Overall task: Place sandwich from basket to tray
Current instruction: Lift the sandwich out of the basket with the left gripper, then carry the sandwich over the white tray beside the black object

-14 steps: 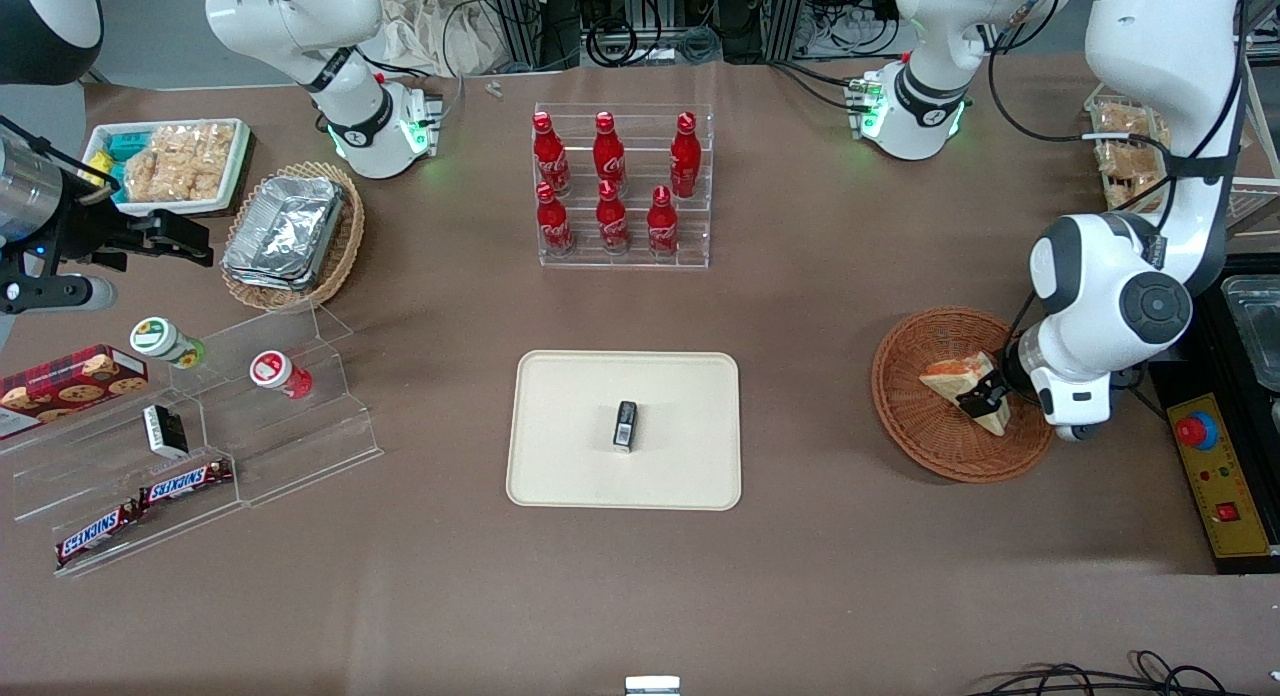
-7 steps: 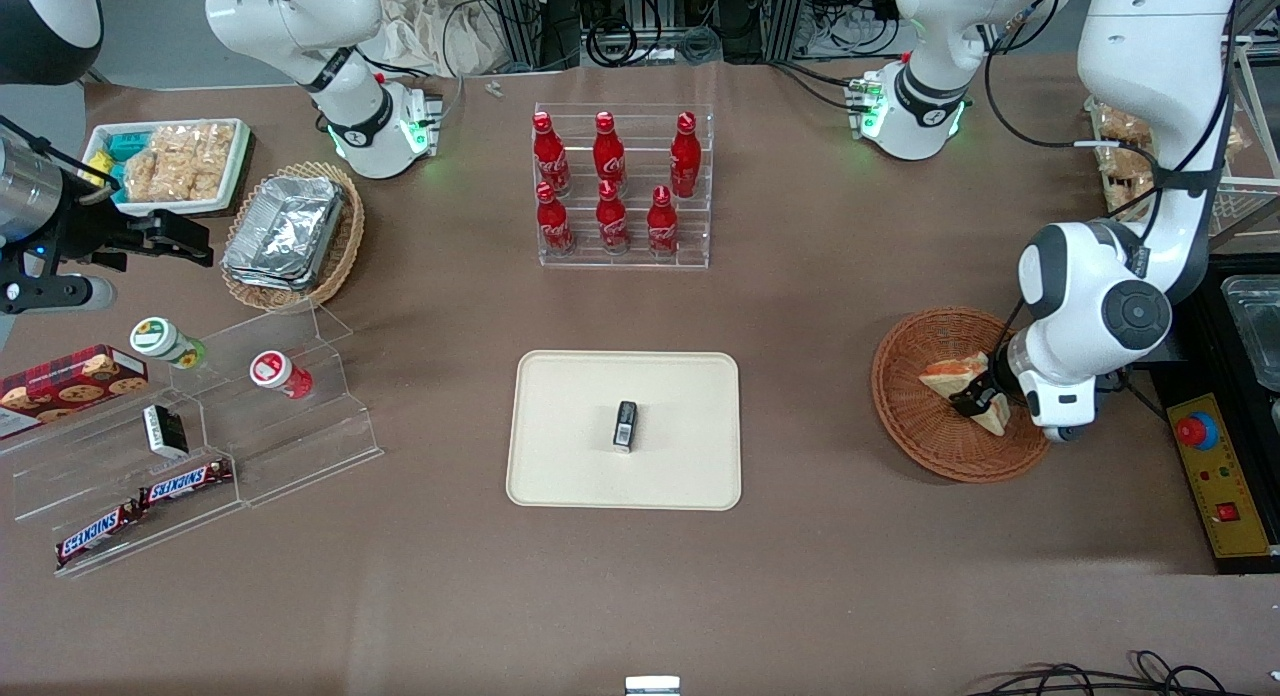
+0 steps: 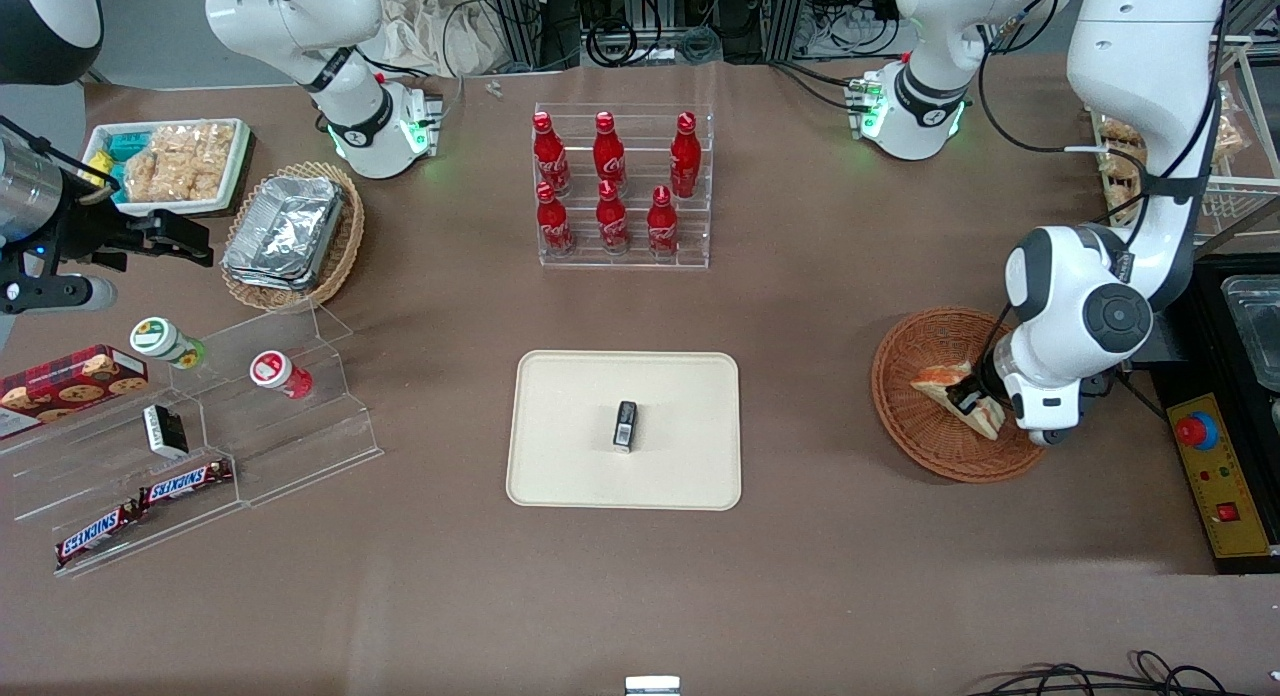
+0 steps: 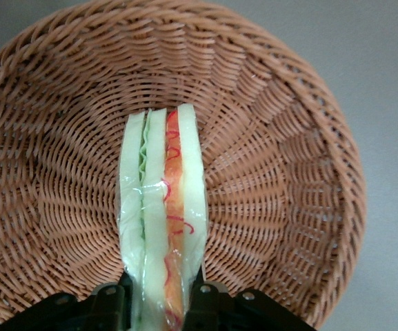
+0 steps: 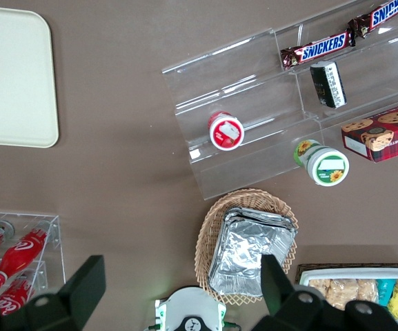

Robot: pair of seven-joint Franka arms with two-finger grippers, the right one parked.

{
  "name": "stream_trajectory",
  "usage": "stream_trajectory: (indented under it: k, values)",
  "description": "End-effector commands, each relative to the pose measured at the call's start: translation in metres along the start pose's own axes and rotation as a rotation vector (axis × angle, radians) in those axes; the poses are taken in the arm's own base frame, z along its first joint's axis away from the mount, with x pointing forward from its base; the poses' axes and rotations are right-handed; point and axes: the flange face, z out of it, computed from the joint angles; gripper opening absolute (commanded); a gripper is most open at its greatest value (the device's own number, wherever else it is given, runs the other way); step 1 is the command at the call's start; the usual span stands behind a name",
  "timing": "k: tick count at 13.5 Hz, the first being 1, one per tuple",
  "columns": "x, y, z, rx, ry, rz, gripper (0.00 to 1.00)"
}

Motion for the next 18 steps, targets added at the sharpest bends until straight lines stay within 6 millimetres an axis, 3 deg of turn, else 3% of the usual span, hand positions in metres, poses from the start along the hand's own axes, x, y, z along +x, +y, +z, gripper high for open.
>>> stream_trajectory:
  k: [1, 4, 8, 9, 11, 14, 16, 18]
  values:
    - [0.000, 0.003, -0.050, 0.035, 0.004, -0.005, 0.00]
    - [0.010, 0.016, -0.102, 0.048, -0.004, 0.002, 0.00]
    - [-0.006, 0.038, -0.155, 0.073, -0.044, 0.195, 0.00]
    - [-0.016, 0.049, -0.165, 0.077, -0.058, 0.312, 0.00]
    - [-0.049, 0.067, -0.176, 0.093, -0.121, 0.535, 0.00]
    - [-0.089, 0.107, -0.196, 0.051, -0.103, 0.630, 0.00]
    - [-0.115, 0.131, -0.198, 0.028, -0.109, 0.690, 0.00]
    - [-0.139, 0.163, -0.182, -0.001, -0.146, 0.741, 0.00]
